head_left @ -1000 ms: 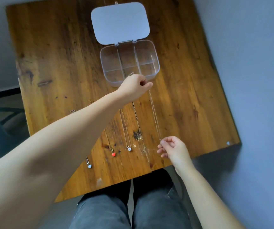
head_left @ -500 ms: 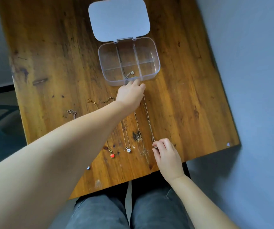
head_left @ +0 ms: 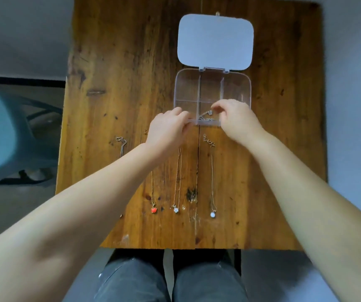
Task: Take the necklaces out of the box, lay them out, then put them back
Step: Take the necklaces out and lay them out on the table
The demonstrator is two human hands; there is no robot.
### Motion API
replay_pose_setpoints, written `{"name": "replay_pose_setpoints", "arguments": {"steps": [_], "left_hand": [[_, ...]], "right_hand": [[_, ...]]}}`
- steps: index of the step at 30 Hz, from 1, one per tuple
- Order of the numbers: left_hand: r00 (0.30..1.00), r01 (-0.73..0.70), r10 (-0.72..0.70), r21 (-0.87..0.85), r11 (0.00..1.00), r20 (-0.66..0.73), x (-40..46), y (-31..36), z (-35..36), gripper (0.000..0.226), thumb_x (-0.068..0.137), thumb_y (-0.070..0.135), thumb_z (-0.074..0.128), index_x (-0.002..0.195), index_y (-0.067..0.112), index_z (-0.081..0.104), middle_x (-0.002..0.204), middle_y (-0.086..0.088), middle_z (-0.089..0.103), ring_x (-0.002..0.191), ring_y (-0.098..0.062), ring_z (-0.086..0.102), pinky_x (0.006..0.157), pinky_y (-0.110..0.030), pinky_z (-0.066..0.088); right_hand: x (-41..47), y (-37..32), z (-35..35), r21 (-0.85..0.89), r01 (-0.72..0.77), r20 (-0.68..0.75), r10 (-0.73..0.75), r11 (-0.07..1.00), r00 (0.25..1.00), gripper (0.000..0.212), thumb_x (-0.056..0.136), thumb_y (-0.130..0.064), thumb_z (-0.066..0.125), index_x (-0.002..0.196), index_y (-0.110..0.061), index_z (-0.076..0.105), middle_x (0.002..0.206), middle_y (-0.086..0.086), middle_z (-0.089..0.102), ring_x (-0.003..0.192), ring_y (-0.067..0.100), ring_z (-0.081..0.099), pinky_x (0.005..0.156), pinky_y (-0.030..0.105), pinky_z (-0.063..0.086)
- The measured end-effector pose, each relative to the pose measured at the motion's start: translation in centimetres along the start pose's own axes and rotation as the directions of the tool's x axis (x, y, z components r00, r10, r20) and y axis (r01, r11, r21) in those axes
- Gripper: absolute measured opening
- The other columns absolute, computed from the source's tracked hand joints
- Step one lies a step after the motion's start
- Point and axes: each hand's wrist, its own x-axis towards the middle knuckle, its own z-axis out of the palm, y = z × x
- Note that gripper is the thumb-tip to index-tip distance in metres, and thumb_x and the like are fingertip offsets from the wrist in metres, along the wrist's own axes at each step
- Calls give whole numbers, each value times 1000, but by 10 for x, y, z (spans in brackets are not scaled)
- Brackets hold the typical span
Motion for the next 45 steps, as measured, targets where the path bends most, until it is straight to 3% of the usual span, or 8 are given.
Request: {"name": "replay_pose_setpoints", "arguments": {"steps": [3, 8, 16, 23, 29, 34, 37, 45], "left_hand": [[998, 57, -57, -31, 998, 1, 4, 2, 1, 16, 93, 16, 53, 100, 8, 65, 95, -11, 67, 84, -26, 63, 72, -35, 54], [997, 79, -79, -19, 997, -3, 6, 5, 0, 17, 93, 14, 52, 95, 6, 66, 90, -12, 68, 82, -27, 63, 71, -40, 55], [996, 89, -89, -1, 996, -7, 7, 7, 0, 15, 92, 14, 54, 94, 6, 66, 88, -12, 68, 81, -26, 62, 69, -34, 50], [993, 93, -97, 55, 994, 68, 11, 9, -7, 17, 93, 17, 51, 99, 9, 65, 93, -11, 67, 85, -26, 60, 70, -35, 49], [972, 76, 39, -471, 879, 230, 24, 48, -31, 36, 91, 24, 56, 126, 15, 53, 134, -6, 50, 123, -18, 44, 100, -30, 37], [938, 274, -50, -649, 709, 342, 20, 67, -43, 27, 94, 30, 51, 85, 12, 68, 85, -1, 73, 85, -23, 65, 79, -37, 51], [928, 311, -53, -685, 659, 369, 12, 57, -41, 33, 94, 34, 48, 72, 15, 64, 64, 6, 66, 65, -11, 57, 72, -27, 46], [789, 550, 9, -712, 437, 614, -14, 54, -14, 27, 95, 28, 51, 73, 17, 64, 64, 3, 58, 61, -13, 52, 67, -24, 47]], "right_hand": [[33, -7, -3, -260, 100, 289, -21, 960, 957, 39, 90, -1, 47, 126, -15, 56, 127, 11, 60, 112, 29, 58, 89, 35, 50], [43, -7, 2, -423, 254, 435, -50, 870, 899, 25, 90, -8, 47, 107, -9, 65, 99, 11, 66, 85, 25, 62, 63, 27, 48], [49, 5, -9, -129, 197, 532, -100, 972, 841, 13, 90, -23, 56, 102, -21, 59, 99, 0, 58, 88, 15, 57, 55, 15, 41], [22, 14, -23, 250, 131, 263, -198, 959, 944, 4, 90, -19, 60, 89, -22, 58, 84, -7, 61, 78, 7, 59, 64, 13, 44], [-1, 15, -63, 745, -56, 274, -227, 665, 935, 13, 92, -15, 57, 90, -17, 70, 78, -2, 73, 74, 12, 69, 70, 24, 57], [-28, 32, -78, 829, -28, 135, -150, 559, 979, 18, 90, -26, 55, 90, -24, 73, 73, -8, 69, 66, 8, 62, 58, 19, 50], [-44, 47, -78, 938, -57, 77, -45, 341, 996, 22, 92, -21, 51, 85, -23, 72, 67, -9, 63, 61, 8, 56, 53, 20, 46], [-93, 87, -68, 1000, 23, -20, 301, -6, 953, 19, 93, -18, 50, 86, -19, 67, 66, -7, 60, 59, 8, 53, 51, 20, 42]]}}
